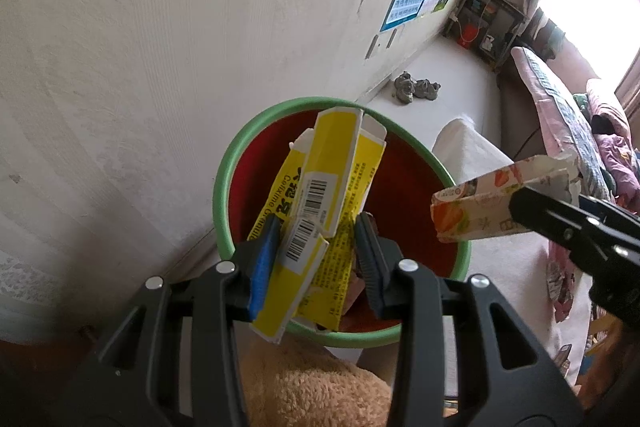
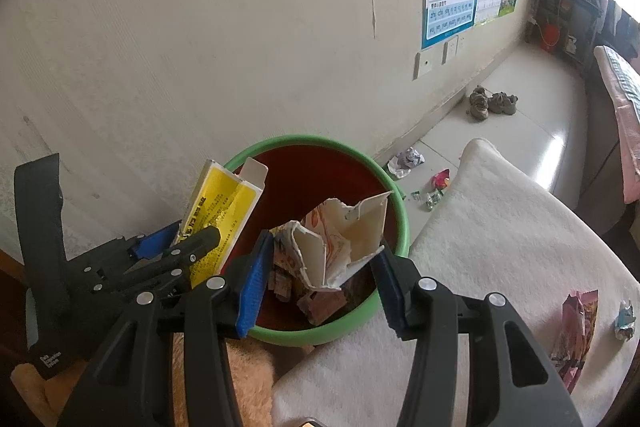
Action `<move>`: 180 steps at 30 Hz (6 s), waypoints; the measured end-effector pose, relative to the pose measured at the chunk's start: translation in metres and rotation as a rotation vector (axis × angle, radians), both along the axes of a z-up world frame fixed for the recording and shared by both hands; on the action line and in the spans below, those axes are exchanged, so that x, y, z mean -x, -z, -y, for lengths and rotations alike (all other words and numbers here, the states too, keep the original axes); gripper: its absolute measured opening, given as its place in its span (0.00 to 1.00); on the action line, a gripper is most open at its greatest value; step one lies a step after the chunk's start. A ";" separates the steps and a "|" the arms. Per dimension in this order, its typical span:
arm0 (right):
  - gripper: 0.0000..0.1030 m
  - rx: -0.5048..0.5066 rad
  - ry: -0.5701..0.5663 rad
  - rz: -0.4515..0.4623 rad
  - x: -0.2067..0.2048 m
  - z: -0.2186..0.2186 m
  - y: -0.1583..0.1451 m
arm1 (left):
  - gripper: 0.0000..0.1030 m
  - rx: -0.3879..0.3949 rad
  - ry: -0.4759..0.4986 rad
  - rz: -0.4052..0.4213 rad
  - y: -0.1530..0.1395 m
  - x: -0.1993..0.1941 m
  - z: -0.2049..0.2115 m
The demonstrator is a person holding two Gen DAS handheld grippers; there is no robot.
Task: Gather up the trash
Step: 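Open both grippers to drop the strips and box into the bin, then return to the table and grasp the blue snack wrapper with the right gripper, then grasp the pink snack bag with the left gripper, then carry the pink bag and blue wrapper toward the green bin with both grippers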
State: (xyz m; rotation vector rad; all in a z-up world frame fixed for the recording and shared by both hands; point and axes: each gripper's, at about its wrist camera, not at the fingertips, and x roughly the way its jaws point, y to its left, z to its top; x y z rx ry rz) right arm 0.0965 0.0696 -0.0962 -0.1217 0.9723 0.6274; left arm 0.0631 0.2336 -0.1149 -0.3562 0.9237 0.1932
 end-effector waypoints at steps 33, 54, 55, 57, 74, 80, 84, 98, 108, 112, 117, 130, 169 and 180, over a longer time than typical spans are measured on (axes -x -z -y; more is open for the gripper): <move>0.69 -0.024 0.689 -0.270 0.107 0.342 0.053 | 0.70 -0.031 0.252 0.015 -0.022 0.000 0.127; 0.20 0.074 0.276 -0.402 0.166 0.290 0.087 | 0.70 -0.081 0.389 0.001 -0.030 0.008 0.188; 0.19 0.059 0.305 -0.382 0.165 0.298 0.083 | 0.70 -0.083 0.394 -0.001 -0.030 0.007 0.191; 0.17 0.035 0.359 -0.348 0.164 0.313 0.075 | 0.70 -0.081 0.412 -0.008 -0.029 0.005 0.201; 0.29 -0.116 0.547 -0.273 0.155 0.363 0.075 | 0.70 0.030 0.510 -0.119 0.012 -0.086 0.345; 0.63 -0.185 0.582 -0.269 0.157 0.374 0.072 | 0.61 -0.048 0.617 -0.245 0.049 -0.103 0.382; 0.63 -0.193 0.607 -0.261 0.156 0.380 0.067 | 0.32 0.049 0.631 -0.288 0.059 -0.092 0.371; 0.63 -0.119 0.647 -0.344 0.144 0.377 0.086 | 0.27 0.055 0.643 -0.138 0.010 -0.039 0.301; 0.63 -0.106 0.666 -0.366 0.149 0.373 0.086 | 0.43 0.067 0.606 -0.235 0.043 -0.039 0.292; 0.63 -0.110 0.673 -0.369 0.151 0.375 0.087 | 0.46 0.062 0.601 -0.255 0.052 -0.038 0.294; 0.47 -0.117 0.676 -0.377 0.152 0.377 0.089 | 0.46 0.046 0.596 -0.285 0.064 -0.038 0.296; 0.19 -0.136 0.655 -0.264 0.151 0.371 0.060 | 0.30 0.023 0.618 -0.156 0.020 -0.029 0.286; 0.19 -0.201 0.328 -0.072 0.080 0.239 -0.024 | 0.30 -0.056 0.363 0.074 -0.056 0.017 0.191; 0.19 -0.187 0.290 -0.090 0.079 0.223 -0.019 | 0.30 -0.077 0.342 0.090 -0.059 0.020 0.180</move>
